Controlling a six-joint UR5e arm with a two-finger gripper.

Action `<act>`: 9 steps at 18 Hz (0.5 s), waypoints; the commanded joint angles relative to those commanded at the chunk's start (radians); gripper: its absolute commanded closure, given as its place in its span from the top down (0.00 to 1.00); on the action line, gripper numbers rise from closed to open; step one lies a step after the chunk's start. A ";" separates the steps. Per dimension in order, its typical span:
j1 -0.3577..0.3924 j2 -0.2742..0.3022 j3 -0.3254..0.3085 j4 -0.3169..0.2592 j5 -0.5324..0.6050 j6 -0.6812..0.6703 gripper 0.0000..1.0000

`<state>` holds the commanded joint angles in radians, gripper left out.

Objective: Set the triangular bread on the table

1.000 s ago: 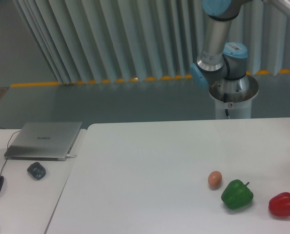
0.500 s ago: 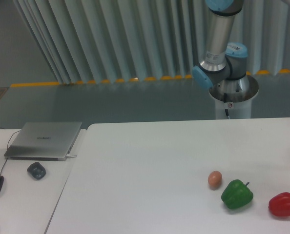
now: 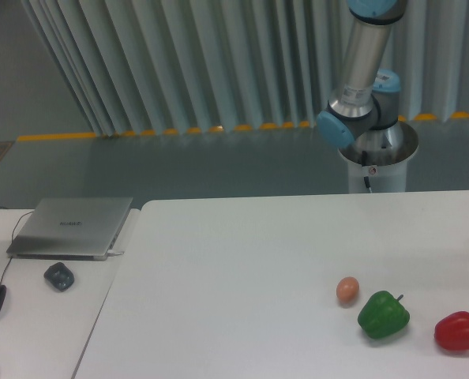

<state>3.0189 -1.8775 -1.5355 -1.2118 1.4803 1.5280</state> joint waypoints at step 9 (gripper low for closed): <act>0.017 -0.077 -0.041 0.118 -0.005 -0.063 1.00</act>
<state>3.0357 -1.9542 -1.5769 -1.0939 1.4757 1.4650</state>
